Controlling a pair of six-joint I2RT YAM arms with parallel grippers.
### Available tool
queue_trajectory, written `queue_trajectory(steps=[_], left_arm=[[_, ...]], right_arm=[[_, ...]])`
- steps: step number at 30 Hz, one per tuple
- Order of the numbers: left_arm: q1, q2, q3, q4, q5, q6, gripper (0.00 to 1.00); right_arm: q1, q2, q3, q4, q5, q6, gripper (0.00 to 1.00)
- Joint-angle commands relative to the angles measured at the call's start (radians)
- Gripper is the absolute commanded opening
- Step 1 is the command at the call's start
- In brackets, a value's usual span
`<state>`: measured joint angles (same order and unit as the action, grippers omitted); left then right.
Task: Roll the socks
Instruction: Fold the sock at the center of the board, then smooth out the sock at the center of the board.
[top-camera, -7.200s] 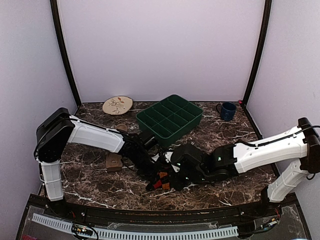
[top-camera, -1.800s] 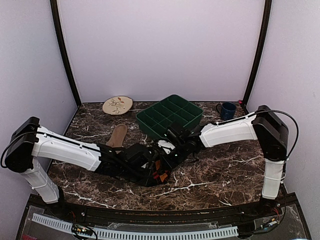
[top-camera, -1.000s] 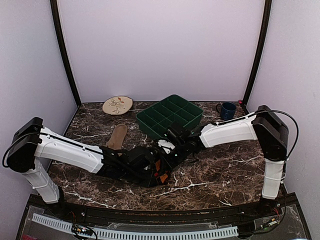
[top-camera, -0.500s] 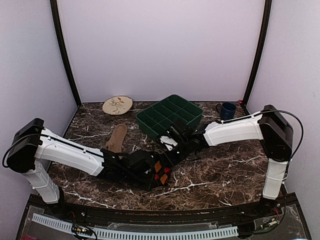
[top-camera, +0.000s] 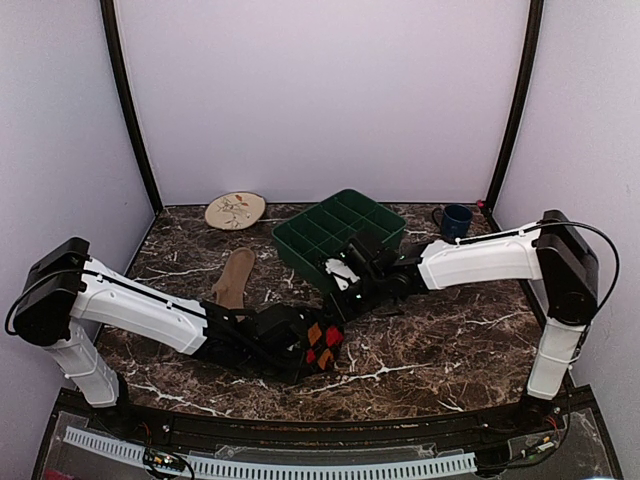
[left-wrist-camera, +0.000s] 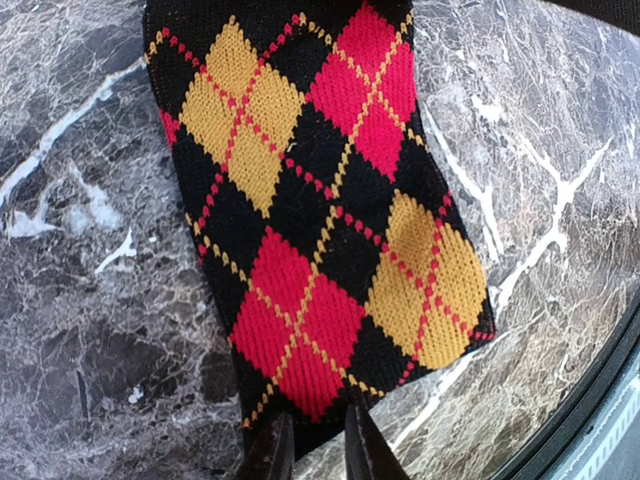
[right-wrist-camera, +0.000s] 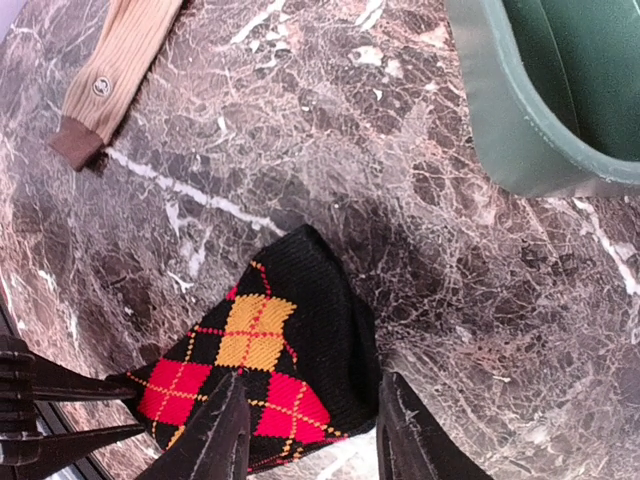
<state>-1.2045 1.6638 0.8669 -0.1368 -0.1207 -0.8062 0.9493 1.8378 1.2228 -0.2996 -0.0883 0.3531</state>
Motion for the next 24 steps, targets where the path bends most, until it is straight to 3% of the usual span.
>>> queue_trajectory(steps=[1, 15, 24], left_arm=[[-0.006, -0.038, -0.019, 0.007, -0.016, 0.008, 0.22], [-0.007, -0.042, -0.008, 0.005, -0.013, 0.02, 0.22], [-0.012, -0.039, 0.011, -0.011, -0.022, 0.022, 0.22]], right_arm=[[-0.004, -0.044, -0.031, 0.073, 0.013, 0.061, 0.41], [-0.001, -0.137, -0.062, 0.103, 0.109, 0.097, 0.39], [0.0, -0.091, -0.119, 0.196, -0.072, 0.156, 0.35]])
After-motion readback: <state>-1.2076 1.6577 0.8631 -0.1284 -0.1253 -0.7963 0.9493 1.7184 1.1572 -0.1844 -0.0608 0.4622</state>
